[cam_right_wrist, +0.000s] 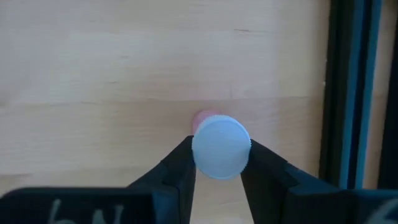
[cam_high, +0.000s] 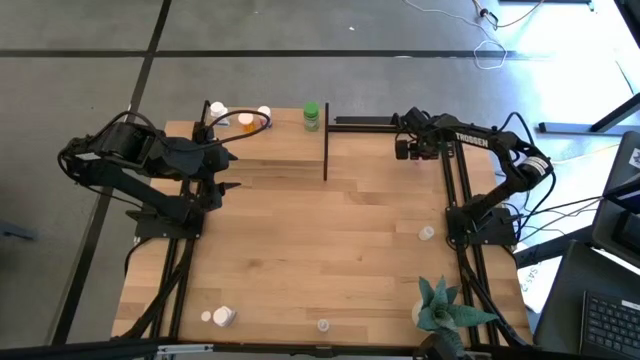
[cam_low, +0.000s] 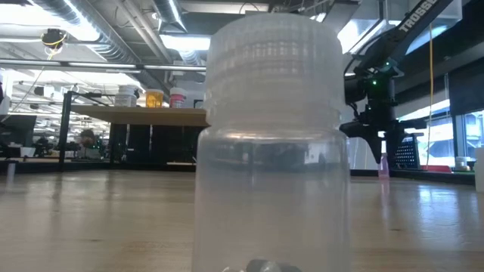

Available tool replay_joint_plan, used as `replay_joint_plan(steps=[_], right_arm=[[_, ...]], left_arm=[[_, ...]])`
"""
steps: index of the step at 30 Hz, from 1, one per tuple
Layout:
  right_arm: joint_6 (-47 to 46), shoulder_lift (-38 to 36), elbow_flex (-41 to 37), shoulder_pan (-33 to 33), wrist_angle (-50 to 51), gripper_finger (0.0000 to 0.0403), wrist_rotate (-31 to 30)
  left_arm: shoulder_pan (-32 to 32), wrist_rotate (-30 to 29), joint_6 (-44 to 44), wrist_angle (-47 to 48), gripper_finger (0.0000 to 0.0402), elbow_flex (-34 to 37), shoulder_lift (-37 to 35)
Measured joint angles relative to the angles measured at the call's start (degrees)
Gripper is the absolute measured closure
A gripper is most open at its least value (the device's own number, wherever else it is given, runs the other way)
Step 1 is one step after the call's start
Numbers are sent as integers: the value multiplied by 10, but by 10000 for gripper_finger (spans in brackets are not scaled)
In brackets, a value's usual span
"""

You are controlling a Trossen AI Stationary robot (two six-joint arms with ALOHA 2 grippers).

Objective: Pick and place medicine bottles onto shelf by color
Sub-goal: Put the purple pill bottle on the shelf

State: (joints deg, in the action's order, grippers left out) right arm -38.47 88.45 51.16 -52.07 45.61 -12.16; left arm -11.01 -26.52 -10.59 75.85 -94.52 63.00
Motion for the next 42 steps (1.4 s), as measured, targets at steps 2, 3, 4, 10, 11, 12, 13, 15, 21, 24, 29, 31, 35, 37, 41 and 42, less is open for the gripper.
replay_joint_plan(steps=[2,3,4,10,11,12,13,15,21,24,29,31,35,37,41,42], right_arm=[[2,-1,0,7,0,291,6],[7,-1,2,11,2,290,12],[13,-1,5,15,1,289,22],[26,-1,33,54,9,289,41],[28,-1,41,61,14,290,45],[28,-1,50,70,20,290,46],[29,-1,60,79,27,291,46],[30,-1,81,99,48,291,46],[43,-1,171,159,131,291,66],[46,-1,228,195,166,292,69],[67,-1,332,257,186,292,82],[78,0,375,282,185,292,84],[104,16,457,317,185,293,84],[123,33,500,329,186,293,84],[175,89,596,341,187,293,84],[189,107,625,342,189,293,85]], left_arm=[[0,0,0,0,111,0,0],[0,0,0,0,111,0,0],[0,0,0,0,111,0,0],[0,0,0,0,111,0,0],[0,0,0,0,111,0,0],[0,0,0,0,111,0,0],[0,0,0,0,111,0,0],[0,0,0,0,111,0,0],[0,0,0,0,111,0,0],[0,0,0,0,111,0,0],[0,0,0,0,111,0,0],[0,0,0,0,111,0,0],[0,0,0,0,111,0,0],[0,0,0,0,111,0,0],[0,0,0,0,111,0,0],[0,-2,0,0,111,0,0]])
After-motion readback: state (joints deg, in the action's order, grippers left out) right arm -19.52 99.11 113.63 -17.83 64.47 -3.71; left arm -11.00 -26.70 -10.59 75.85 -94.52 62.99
